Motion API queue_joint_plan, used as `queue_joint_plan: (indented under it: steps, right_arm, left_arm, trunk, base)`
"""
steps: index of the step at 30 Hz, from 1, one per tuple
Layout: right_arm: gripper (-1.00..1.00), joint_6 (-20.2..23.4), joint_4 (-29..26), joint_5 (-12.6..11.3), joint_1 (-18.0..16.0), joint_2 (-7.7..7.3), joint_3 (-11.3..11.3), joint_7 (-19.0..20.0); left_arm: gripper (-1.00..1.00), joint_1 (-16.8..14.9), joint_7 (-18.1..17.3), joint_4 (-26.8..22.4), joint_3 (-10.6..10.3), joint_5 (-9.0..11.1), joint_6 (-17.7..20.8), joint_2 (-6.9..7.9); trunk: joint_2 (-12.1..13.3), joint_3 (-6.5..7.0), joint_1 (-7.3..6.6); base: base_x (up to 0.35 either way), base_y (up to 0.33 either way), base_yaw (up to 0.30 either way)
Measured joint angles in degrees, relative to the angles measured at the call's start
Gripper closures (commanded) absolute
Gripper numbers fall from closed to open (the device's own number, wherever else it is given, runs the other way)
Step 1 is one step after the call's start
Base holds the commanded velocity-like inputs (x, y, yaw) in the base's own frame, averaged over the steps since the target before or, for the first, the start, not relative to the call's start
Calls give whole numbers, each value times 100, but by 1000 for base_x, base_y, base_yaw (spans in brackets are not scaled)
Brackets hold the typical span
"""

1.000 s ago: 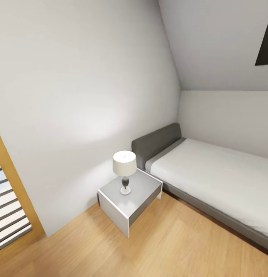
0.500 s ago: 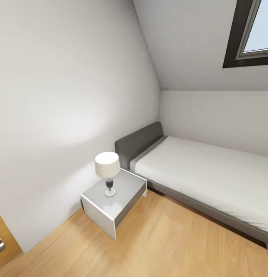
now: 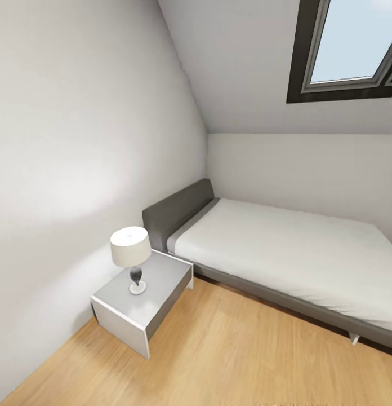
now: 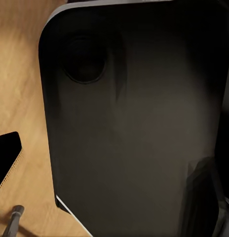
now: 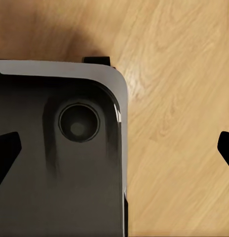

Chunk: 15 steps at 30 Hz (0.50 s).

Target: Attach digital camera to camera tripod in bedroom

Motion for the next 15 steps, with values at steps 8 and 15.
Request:
queue_joint_plan:
  steps: [8,15]
  right_arm:
    - [-100,-2,1,0,0,-3,0,2]
    - [-100,-2,1,0,0,-1,0,2]
  left_arm:
    - [-100,0,0,0,0,0,0,0]
    - [-100,0,0,0,0,-2,0,0]
  trunk:
    - [0,19,0]
    - [0,36,0]
  base:
    - [0,0,-290]
    - [0,0,-288]
